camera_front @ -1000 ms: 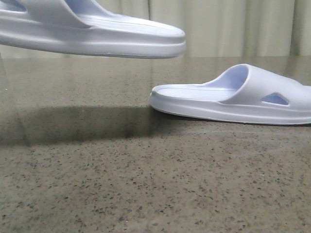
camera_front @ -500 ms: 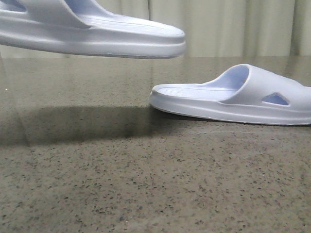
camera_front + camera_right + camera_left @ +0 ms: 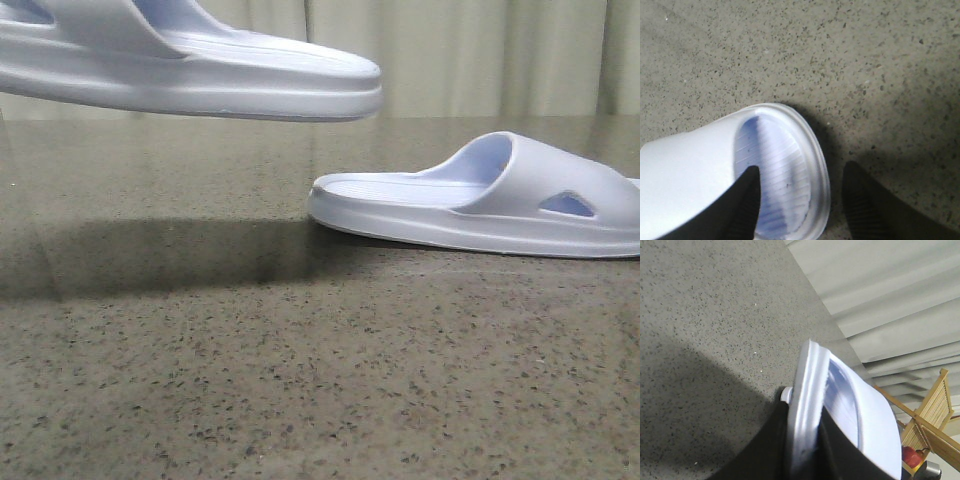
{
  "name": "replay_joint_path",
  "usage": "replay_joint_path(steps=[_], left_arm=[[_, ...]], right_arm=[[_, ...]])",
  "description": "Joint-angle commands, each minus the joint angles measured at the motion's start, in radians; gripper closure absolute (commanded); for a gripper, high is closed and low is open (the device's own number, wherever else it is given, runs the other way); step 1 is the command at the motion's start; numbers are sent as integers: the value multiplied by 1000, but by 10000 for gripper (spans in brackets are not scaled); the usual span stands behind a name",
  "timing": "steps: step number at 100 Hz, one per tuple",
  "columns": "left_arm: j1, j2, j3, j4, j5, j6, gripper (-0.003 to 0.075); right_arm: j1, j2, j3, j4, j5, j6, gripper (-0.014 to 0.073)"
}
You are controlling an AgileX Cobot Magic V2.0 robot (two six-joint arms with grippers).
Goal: Insert blue slippers together front up
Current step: 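Grasp the heel rim of the other white slipper with the right gripper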
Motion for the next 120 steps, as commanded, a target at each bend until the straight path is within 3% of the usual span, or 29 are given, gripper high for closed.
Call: replay_joint_path(steps=[1,120], left_arm=[[-6,-4,-37,-41,-17,1,704],[-6,-4,-37,-40,-9,1,704]], right_arm=[[-7,0,-35,18,-58,-3,276],[-7,60,-35,113,-53,-3,277]])
